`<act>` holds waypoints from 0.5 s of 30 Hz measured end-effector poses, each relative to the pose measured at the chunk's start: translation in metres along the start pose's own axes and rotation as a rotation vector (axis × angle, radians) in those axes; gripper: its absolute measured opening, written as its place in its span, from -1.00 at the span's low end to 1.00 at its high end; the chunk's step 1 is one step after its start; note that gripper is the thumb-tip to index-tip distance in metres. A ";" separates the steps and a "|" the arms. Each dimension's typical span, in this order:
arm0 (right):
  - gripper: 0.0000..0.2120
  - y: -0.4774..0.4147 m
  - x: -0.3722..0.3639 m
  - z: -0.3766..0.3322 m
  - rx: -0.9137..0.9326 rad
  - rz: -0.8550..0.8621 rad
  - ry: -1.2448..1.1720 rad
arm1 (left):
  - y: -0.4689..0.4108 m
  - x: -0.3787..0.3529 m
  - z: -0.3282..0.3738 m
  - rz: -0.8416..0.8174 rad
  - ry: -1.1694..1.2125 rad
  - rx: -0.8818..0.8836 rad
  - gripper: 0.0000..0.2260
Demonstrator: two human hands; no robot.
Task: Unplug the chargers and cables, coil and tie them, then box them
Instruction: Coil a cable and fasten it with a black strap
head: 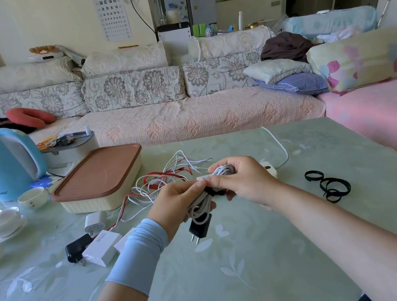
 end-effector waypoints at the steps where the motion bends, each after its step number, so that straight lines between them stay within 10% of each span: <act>1: -0.67 -0.001 0.001 0.000 0.042 0.008 0.121 | 0.000 -0.001 -0.002 -0.016 0.042 0.029 -0.79; 7: -0.64 0.011 0.001 -0.019 0.483 -0.003 0.473 | 0.004 -0.010 -0.001 -0.138 0.218 0.103 -0.67; 15: -0.83 0.008 -0.001 -0.019 0.216 -0.005 0.003 | 0.005 -0.003 -0.001 -0.213 0.308 0.134 -0.82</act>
Point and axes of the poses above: each hand's wrist, its own y-axis away from the middle knuckle, its own x-axis out of the back of the hand, z = x × y, the point moved 5 cm from there along -y, towards the middle knuckle, and after that the axes turned 3 degrees about z, right-handed, at the moved point
